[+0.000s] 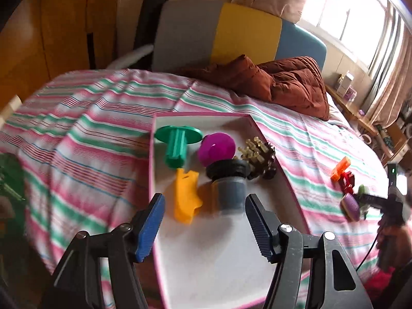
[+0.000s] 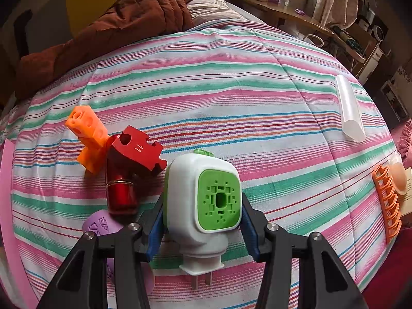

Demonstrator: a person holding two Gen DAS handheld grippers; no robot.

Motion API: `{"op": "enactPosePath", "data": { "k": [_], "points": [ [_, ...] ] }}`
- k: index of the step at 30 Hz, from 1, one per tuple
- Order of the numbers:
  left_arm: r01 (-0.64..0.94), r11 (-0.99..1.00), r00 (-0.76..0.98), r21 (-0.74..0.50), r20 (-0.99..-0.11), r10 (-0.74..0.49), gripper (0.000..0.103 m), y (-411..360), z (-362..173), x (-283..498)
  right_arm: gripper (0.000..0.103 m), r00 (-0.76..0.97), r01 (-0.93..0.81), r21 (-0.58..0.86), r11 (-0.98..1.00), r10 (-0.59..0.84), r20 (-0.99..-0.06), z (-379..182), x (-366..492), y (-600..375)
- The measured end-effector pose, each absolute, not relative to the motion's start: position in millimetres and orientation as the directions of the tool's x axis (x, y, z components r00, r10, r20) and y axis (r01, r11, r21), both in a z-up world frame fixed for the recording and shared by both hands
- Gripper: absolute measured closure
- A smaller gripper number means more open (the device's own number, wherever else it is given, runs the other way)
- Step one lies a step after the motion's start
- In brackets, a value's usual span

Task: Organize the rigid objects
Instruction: 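Lower the black cylinder into the tray and open the left tool, then carry the white plug device into the tray and open the right tool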

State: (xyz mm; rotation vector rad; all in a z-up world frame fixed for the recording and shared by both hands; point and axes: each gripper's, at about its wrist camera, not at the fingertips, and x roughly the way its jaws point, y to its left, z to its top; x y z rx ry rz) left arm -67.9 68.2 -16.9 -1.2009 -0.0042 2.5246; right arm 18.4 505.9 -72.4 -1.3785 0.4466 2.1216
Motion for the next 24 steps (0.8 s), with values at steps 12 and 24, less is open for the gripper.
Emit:
{"op": "enactPosePath", "data": {
  "k": [12, 24],
  "points": [
    [-0.294, -0.95, -0.594, -0.102, -0.759, 0.265, 0.038, 53.2, -19.8, -39.6, 0.051, -0.459, -0.537, 0.009, -0.844, 0.283, -0.842, -42.0, 20.3, 478.4],
    [-0.268, -0.956, -0.597, -0.122, -0.757, 0.264, 0.038, 38.2, -22.9, -39.3, 0.051, -0.612, -0.211, 0.132, -0.969, 0.026, -0.79, -15.6, 7.8, 392.9]
  ]
}}
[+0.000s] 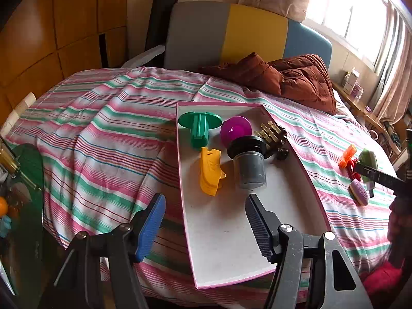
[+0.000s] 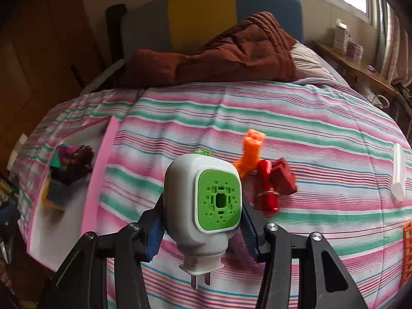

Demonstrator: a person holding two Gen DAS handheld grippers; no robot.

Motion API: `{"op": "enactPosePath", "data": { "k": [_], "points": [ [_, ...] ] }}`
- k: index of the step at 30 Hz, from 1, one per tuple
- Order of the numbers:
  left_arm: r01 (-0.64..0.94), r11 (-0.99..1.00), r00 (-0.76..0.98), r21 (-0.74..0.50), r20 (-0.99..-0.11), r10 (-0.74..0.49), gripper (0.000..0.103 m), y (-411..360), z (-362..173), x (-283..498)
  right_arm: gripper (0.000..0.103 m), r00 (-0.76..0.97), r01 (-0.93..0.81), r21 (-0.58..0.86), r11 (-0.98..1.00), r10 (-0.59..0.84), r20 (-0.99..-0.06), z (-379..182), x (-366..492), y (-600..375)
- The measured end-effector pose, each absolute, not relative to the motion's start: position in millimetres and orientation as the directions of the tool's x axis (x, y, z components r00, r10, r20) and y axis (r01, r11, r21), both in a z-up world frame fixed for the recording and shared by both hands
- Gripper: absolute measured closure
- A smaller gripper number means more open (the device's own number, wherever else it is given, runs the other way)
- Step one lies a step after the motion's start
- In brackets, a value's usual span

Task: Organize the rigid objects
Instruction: 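Carry the white plug device into the tray and open the right tool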

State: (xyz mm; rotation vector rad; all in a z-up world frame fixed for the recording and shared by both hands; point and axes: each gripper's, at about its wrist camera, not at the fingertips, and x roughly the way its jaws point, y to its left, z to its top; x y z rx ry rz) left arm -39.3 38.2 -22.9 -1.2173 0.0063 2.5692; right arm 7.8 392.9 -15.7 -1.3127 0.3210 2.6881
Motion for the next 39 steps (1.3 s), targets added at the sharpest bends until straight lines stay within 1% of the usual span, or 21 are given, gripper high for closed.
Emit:
{"op": "enactPosePath", "data": {
  "k": [3, 9, 12, 18, 23, 30, 35, 39],
  "points": [
    [-0.252, -0.959, -0.595, -0.13, -0.761, 0.26, 0.038, 33.0, -24.3, -41.0, 0.051, -0.624, -0.142, 0.146, -0.979, -0.026, -0.781, -8.7, 5.1, 358.9],
    [-0.207, -0.967, -0.604, -0.146, -0.758, 0.244, 0.038, 16.4, -26.6, -42.4, 0.051, -0.62, 0.047, 0.194, -0.98, -0.181, -0.764, 2.7, 0.2, 288.9],
    [-0.176, -0.973, -0.613, -0.151, -0.756, 0.229, 0.038, 4.0, -27.4, -42.8, 0.051, -0.593, 0.141, 0.219, -0.965, -0.26, -0.762, 3.6, -1.4, 253.5],
    [-0.123, -0.979, -0.618, -0.161, -0.76, 0.203, 0.038, -17.6, -30.3, -45.8, 0.051, -0.513, 0.262, 0.244, -0.934, -0.349, -0.784, -10.3, -15.2, 188.9],
    [-0.106, -0.981, -0.619, -0.163, -0.761, 0.193, 0.038, -28.1, -32.3, -46.3, 0.051, -0.45, 0.278, 0.25, -0.927, -0.356, -0.819, -35.6, -37.1, 153.4],
    [-0.096, -0.982, -0.611, -0.165, -0.768, 0.189, 0.038, -31.6, -36.3, -47.8, 0.05, -0.409, 0.241, 0.259, -0.935, -0.34, -0.847, -60.2, -63.6, 135.5],
    [-0.096, -0.982, -0.612, -0.164, -0.768, 0.188, 0.038, -31.9, -36.5, -47.6, 0.049, -0.402, 0.222, 0.313, -0.924, -0.379, -0.833, -60.8, -62.8, 143.3],
    [-0.1, -0.982, -0.62, -0.157, -0.762, 0.185, 0.038, -30.6, -33.6, -46.4, 0.049, -0.423, 0.218, 0.317, -0.923, -0.382, -0.822, -54.0, -58.3, 147.0]
  ]
}}
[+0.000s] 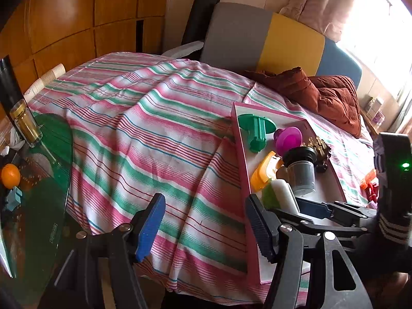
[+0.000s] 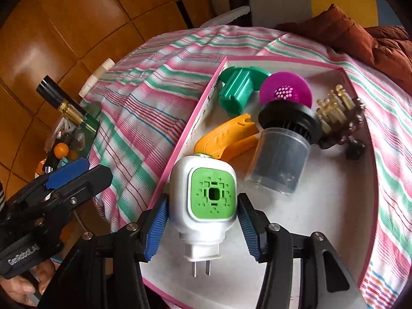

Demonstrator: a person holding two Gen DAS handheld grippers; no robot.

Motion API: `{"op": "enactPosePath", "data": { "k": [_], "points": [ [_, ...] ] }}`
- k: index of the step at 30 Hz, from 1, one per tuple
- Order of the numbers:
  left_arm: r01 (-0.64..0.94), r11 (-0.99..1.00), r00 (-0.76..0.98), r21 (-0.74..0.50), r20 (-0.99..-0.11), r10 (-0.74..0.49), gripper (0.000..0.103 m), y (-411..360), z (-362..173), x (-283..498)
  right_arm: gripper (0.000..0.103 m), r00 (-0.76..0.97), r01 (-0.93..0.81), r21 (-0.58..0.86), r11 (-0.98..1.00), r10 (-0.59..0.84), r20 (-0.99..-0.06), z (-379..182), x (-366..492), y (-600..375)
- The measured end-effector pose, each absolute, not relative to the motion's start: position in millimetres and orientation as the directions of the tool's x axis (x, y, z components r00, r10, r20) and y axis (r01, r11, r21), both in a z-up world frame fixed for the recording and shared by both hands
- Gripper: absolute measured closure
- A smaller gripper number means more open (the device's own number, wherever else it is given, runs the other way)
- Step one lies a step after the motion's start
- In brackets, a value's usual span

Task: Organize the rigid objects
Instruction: 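Carry the white plug device into the tray and open the right tool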

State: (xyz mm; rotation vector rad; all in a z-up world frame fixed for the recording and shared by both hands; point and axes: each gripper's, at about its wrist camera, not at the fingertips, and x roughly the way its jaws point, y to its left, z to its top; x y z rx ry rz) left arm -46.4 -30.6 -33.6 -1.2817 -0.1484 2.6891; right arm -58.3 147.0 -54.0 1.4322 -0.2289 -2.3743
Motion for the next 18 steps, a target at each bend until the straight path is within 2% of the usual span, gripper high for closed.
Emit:
{"op": "enactPosePath", "data": {
  "k": [11, 18],
  "points": [
    [-0.112, -0.985, -0.645, -0.128, -0.745, 0.17, 0.038, -27.6, -23.1, -39.7, 0.049, -0.503, 0.192, 0.324, -0.926, -0.376, -0.778, -29.5, -40.5, 170.6],
    [-0.139, -0.985, -0.66, -0.106, -0.731, 0.172, 0.038, -18.5, -14.7, -35.3, 0.049, -0.573, 0.145, 0.282, -0.948, -0.313, -0.757, -12.1, -26.4, 201.7]
  ]
}}
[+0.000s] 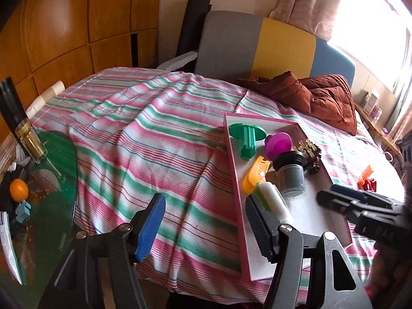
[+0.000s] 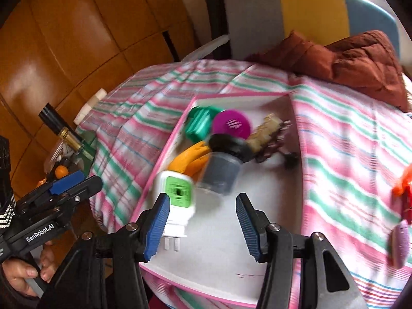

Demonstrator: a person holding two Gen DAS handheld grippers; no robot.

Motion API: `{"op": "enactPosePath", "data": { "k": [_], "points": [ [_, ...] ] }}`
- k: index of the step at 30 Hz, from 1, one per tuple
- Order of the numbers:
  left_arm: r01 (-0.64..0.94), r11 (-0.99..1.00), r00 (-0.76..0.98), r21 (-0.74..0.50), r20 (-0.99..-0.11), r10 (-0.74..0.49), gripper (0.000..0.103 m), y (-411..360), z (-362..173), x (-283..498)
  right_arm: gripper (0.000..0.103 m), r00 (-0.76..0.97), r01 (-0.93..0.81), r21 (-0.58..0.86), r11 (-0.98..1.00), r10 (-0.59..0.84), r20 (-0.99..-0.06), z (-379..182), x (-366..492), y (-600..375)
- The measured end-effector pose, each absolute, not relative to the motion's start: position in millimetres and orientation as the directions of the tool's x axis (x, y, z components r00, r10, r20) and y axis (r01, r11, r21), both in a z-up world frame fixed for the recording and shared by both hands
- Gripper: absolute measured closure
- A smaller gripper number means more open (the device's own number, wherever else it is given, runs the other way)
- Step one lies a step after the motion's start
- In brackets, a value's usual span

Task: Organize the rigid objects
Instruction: 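Carry the white plug device into the tray and open the right tool, then move both tools back toward the remaining toys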

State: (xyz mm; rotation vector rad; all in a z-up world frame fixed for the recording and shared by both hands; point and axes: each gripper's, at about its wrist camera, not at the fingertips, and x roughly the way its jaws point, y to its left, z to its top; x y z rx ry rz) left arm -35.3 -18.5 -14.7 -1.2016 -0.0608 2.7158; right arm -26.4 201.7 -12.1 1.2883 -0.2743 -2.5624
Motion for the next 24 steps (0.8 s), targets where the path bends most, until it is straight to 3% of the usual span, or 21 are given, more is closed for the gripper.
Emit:
{"op": "enactPosePath", "data": {
  "k": [24],
  "points": [
    [-0.275, -0.961, -0.664, -0.037, -0.715, 0.218, 0.038, 37.0, 2.2, -25.4, 0.049, -0.612, -0.337, 0.095, -0.937, 0.142, -0.778, -7.9, 22.8, 423.3]
  ]
}}
